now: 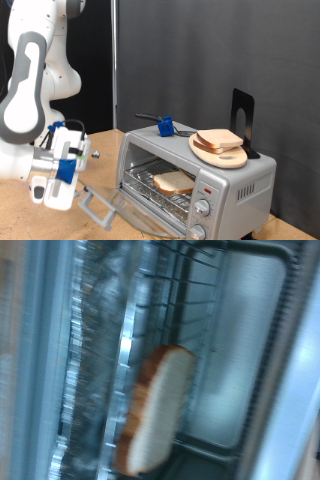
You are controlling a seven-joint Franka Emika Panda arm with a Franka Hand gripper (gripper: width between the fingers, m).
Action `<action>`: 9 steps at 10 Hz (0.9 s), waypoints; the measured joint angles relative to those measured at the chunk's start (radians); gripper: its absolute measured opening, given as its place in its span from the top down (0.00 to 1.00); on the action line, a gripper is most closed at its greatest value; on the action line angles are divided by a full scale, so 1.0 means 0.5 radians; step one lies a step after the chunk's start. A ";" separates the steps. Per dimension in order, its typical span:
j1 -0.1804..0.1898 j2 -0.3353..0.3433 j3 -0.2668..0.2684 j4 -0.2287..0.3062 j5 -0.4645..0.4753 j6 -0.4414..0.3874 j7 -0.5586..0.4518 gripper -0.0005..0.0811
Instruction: Make a piece of toast with the oven
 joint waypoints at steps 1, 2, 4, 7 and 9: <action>0.003 -0.073 0.004 -0.017 0.000 -0.007 0.037 0.00; 0.008 -0.147 0.010 -0.037 0.001 -0.006 0.075 0.00; 0.030 -0.303 0.036 -0.078 0.004 0.005 0.155 0.00; 0.051 -0.539 0.121 -0.142 0.033 0.087 0.313 0.00; 0.078 -0.722 0.243 -0.207 0.050 0.301 0.453 0.00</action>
